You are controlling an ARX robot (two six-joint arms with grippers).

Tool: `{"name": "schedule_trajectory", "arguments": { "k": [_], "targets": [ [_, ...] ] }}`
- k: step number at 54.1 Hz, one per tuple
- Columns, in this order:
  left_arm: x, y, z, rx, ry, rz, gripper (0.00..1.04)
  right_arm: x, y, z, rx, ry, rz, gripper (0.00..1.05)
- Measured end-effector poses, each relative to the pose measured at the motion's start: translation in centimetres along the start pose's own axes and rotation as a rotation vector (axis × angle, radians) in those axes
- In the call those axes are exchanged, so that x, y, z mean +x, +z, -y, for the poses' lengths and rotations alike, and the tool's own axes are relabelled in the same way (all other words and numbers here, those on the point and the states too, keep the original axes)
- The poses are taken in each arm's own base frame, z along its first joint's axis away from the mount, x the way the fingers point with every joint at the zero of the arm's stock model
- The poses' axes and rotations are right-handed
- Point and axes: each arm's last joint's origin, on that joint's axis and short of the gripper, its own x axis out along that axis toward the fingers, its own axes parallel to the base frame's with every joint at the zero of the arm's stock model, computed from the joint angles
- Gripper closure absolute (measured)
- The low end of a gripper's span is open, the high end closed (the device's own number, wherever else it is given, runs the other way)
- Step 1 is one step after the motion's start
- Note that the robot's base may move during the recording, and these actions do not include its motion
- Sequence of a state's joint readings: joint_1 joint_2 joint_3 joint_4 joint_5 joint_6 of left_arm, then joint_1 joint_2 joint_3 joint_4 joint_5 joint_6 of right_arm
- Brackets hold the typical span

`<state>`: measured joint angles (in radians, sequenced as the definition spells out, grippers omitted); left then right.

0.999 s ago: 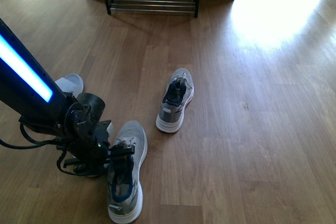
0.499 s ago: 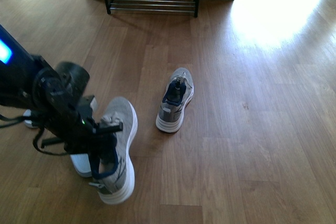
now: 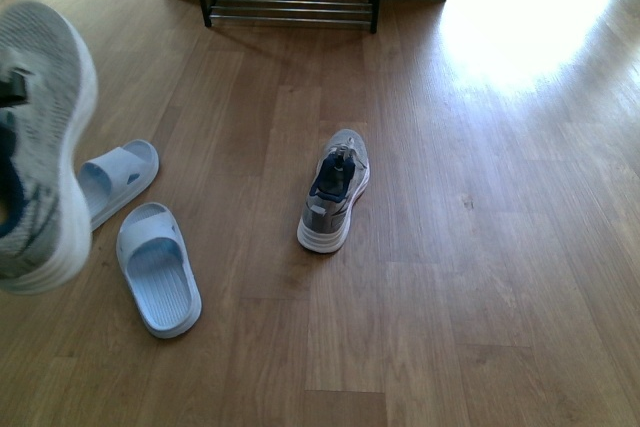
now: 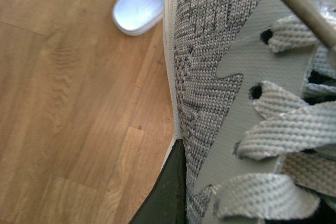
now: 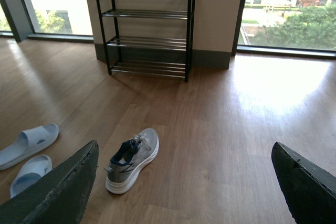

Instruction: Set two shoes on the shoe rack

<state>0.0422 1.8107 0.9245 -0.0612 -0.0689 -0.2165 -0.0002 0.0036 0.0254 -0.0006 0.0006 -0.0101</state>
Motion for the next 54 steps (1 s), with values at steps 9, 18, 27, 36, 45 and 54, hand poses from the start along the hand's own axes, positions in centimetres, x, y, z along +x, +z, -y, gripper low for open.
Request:
{"name": "schedule_trajectory", "arguments": {
  "k": [9, 18, 27, 36, 45, 54],
  "targets": [
    [-7.9, -2.3, -1.9, -0.024, 0.028, 0.15, 1.03, 0.0, 0.0, 0.0, 0.0, 0.0, 0.0, 0.09],
    [-12.7, -7.5, -2.7, -0.011, 0.118, 0.249, 1.03, 0.0, 0.0, 0.0, 0.0, 0.0, 0.0, 0.09],
    [-15.4, -12.4, -3.1, 0.092, 0.31, 0.504, 1.03, 0.0, 0.0, 0.0, 0.0, 0.0, 0.0, 0.09],
    [-16.3, -13.0, -3.3, 0.091, 0.311, 0.568, 1.03, 0.0, 0.0, 0.0, 0.0, 0.0, 0.0, 0.09],
    [-16.3, -13.0, -3.2, 0.104, 0.31, 0.566, 1.03, 0.0, 0.0, 0.0, 0.0, 0.0, 0.0, 0.09],
    [-16.3, -13.0, -3.2, 0.105, 0.311, 0.566, 1.03, 0.0, 0.0, 0.0, 0.0, 0.0, 0.0, 0.09]
  ]
}}
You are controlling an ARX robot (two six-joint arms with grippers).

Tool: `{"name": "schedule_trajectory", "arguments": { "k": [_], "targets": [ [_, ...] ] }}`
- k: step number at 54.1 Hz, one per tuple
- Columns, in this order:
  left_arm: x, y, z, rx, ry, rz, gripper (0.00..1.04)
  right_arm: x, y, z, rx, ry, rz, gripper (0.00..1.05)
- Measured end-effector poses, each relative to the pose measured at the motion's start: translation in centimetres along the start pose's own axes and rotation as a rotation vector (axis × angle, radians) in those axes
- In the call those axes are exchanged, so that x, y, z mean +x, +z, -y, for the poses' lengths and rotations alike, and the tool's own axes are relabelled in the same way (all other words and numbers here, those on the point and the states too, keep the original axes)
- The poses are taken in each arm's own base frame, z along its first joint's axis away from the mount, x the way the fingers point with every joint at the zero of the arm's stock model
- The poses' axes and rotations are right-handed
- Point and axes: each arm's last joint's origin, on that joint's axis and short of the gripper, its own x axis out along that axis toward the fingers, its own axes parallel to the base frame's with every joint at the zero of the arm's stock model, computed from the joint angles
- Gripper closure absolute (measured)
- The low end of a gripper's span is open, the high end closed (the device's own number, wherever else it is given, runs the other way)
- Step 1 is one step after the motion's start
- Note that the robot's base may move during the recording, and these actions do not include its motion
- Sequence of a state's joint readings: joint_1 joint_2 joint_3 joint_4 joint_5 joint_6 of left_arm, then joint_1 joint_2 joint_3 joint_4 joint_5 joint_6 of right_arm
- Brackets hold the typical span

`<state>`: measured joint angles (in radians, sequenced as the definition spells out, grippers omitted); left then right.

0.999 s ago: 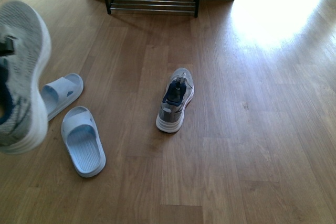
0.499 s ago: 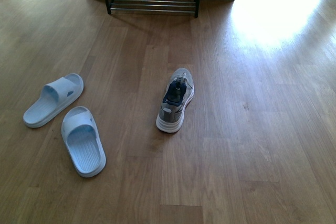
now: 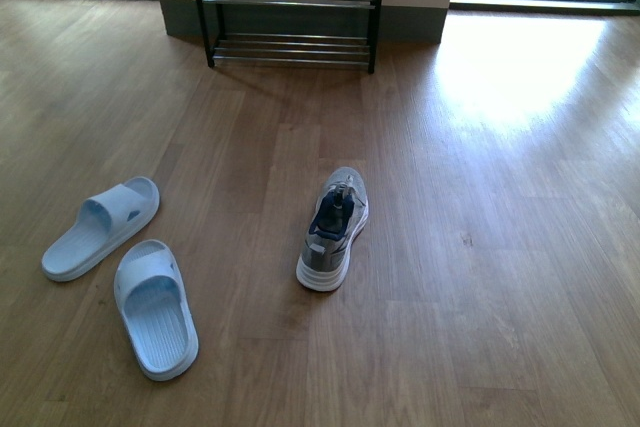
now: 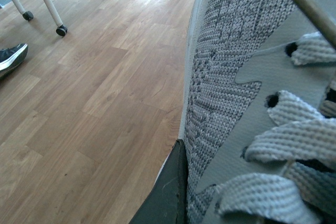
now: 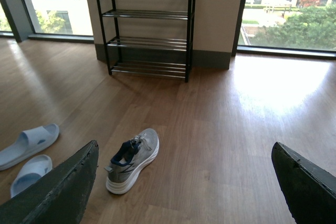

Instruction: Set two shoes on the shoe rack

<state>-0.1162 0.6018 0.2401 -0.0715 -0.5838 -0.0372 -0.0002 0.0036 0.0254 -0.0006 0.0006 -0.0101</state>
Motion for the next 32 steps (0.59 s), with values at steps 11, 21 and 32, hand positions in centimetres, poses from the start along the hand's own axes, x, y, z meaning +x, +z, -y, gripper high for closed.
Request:
{"name": "schedule_trajectory", "arguments": {
  "k": [11, 21, 32],
  "targets": [
    [0.0, 0.0, 0.0, 0.0, 0.0, 0.0, 1.03, 0.0, 0.0, 0.0, 0.0, 0.0, 0.0, 0.09],
    [0.0, 0.0, 0.0, 0.0, 0.0, 0.0, 1.03, 0.0, 0.0, 0.0, 0.0, 0.0, 0.0, 0.09],
    [0.0, 0.0, 0.0, 0.0, 0.0, 0.0, 1.03, 0.0, 0.0, 0.0, 0.0, 0.0, 0.0, 0.09]
  ]
}}
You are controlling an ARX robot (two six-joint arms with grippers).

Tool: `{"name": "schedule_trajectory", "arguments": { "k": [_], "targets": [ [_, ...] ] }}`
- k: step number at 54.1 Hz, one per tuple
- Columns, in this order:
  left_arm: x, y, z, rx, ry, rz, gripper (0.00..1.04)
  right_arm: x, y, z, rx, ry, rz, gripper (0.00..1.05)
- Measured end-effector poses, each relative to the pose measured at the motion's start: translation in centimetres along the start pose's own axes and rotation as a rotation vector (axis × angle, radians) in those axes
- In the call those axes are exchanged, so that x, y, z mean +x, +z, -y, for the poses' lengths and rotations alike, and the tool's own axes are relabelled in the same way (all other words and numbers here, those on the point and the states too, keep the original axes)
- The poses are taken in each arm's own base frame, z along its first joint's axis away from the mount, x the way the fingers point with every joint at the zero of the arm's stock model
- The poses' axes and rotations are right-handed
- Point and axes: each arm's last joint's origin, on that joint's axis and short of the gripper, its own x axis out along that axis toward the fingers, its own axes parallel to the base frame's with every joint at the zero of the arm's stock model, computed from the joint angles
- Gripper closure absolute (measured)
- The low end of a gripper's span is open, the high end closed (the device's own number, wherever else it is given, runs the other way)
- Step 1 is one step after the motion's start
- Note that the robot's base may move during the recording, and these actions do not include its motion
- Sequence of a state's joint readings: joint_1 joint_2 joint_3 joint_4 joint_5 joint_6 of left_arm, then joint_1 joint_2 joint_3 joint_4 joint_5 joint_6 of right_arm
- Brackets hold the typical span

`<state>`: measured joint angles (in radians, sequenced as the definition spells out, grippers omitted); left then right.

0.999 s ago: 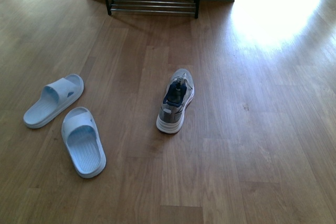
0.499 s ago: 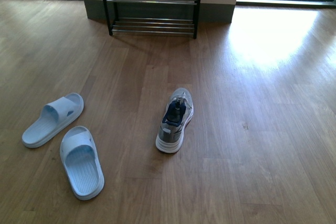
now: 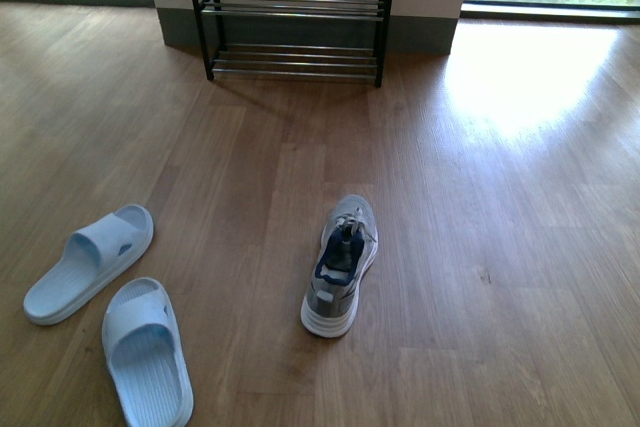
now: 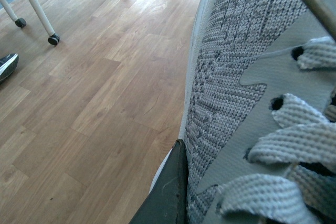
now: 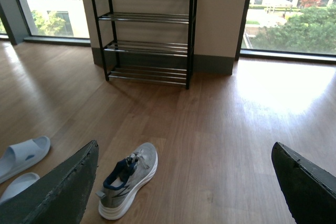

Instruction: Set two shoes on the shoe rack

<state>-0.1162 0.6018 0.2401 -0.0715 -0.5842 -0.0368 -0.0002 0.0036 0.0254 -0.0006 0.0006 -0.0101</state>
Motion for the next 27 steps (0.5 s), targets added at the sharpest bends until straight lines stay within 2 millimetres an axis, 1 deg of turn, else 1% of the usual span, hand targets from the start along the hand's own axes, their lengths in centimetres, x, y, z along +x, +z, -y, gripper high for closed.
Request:
{"name": "schedule_trajectory", "arguments": {
  "k": [27],
  "targets": [
    [0.0, 0.0, 0.0, 0.0, 0.0, 0.0, 1.03, 0.0, 0.0, 0.0, 0.0, 0.0, 0.0, 0.09]
  ]
}}
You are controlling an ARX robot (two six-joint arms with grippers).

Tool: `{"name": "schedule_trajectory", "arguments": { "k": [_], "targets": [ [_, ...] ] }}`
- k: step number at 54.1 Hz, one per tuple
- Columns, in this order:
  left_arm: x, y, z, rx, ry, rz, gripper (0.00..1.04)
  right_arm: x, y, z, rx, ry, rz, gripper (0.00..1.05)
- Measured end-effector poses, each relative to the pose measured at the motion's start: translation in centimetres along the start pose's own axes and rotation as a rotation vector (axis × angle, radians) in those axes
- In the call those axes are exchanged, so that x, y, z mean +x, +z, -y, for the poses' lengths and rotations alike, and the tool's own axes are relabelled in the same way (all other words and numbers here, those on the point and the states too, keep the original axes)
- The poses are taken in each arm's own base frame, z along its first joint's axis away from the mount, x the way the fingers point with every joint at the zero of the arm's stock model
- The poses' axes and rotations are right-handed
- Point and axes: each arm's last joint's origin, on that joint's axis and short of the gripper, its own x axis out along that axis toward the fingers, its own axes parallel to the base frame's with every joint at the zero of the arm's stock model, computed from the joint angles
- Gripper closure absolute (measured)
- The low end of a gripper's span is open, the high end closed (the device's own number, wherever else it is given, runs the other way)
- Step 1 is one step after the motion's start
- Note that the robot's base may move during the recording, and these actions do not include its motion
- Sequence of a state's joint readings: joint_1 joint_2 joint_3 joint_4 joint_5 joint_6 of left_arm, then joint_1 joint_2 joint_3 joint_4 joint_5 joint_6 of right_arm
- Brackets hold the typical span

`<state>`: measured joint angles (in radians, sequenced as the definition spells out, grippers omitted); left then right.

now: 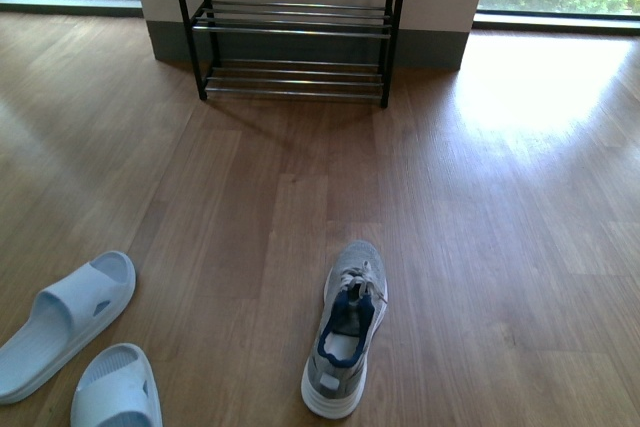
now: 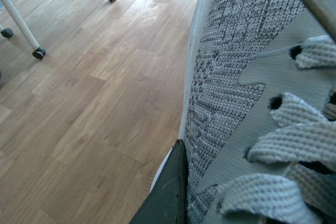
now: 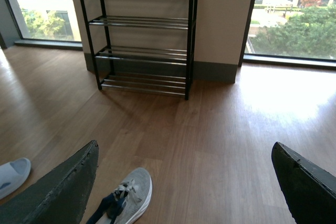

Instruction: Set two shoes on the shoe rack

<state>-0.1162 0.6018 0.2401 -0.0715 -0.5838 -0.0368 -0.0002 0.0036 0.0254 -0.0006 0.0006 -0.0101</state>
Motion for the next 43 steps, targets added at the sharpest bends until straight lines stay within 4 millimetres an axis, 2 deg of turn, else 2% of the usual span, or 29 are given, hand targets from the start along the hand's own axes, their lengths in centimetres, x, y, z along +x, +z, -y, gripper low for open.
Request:
{"name": "schedule_trajectory", "arguments": {
  "k": [14, 21, 27, 36, 43],
  "targets": [
    [0.0, 0.0, 0.0, 0.0, -0.001, 0.0, 1.03, 0.0, 0.0, 0.0, 0.005, 0.011, -0.004, 0.09],
    [0.0, 0.0, 0.0, 0.0, -0.001, 0.0, 1.03, 0.5, -0.9, 0.1, 0.091, 0.269, -0.141, 0.09],
    [0.0, 0.0, 0.0, 0.0, -0.001, 0.0, 1.03, 1.4, -1.2, 0.0, 0.119, 0.328, -0.185, 0.09],
    [0.0, 0.0, 0.0, 0.0, -0.001, 0.0, 1.03, 4.2, -1.5, -0.9, 0.065, 0.359, -0.243, 0.09],
    [0.0, 0.0, 0.0, 0.0, -0.001, 0.0, 1.03, 8.5, -1.1, -1.4, -0.026, 0.355, -0.243, 0.09]
  ]
}}
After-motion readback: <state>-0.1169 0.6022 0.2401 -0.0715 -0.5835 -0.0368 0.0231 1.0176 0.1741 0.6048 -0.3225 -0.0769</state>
